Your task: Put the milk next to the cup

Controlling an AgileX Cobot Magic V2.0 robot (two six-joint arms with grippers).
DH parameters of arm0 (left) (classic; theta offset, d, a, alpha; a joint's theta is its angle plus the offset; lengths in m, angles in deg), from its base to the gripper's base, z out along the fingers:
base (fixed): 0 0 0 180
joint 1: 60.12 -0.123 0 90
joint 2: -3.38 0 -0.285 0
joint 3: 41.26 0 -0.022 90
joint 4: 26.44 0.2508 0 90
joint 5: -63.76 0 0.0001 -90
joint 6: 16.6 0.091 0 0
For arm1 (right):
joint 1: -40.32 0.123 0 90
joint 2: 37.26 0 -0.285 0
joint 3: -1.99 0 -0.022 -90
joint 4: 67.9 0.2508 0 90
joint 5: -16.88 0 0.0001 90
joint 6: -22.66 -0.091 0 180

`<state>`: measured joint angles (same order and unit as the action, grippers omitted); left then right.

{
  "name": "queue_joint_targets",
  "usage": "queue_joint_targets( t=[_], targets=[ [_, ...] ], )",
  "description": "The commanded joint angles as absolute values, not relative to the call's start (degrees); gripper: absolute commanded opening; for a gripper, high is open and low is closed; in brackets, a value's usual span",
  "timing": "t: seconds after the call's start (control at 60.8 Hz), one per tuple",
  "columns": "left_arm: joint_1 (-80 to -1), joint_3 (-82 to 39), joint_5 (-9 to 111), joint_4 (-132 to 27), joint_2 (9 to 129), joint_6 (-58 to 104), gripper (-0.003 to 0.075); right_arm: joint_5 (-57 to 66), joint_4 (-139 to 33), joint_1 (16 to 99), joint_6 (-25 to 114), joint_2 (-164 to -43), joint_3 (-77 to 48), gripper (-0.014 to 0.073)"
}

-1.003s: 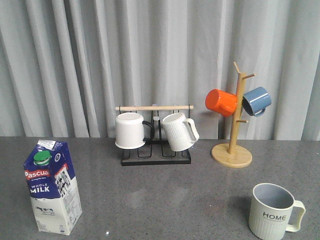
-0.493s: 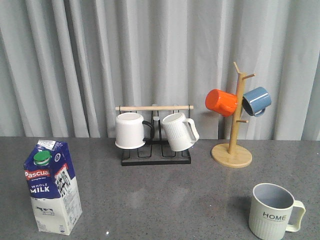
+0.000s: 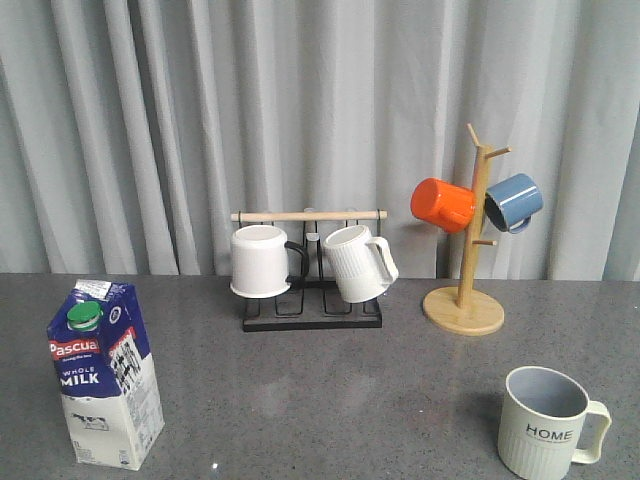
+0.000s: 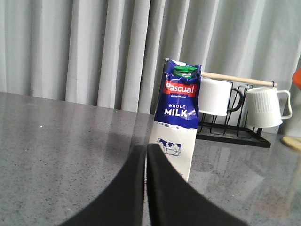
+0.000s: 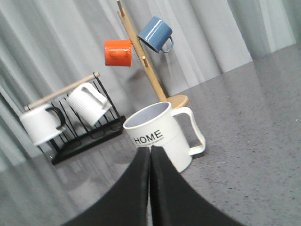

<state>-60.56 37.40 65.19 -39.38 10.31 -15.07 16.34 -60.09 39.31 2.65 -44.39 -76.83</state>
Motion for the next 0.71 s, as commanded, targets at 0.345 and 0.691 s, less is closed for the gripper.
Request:
queue_joint_targets(
  t=[0.345,0.691],
  targets=[
    [-60.6,38.28,73.12,-39.92,9.75,-28.59,0.0039,12.17,-60.19,39.32,7.07,-47.42,-64.65,0.0057],
    [-60.6,38.28,74.07,-45.31,9.75,-39.03,0.0427,14.07,-60.19,39.32,7.07,-50.98,-62.88,0.0561]
  ],
)
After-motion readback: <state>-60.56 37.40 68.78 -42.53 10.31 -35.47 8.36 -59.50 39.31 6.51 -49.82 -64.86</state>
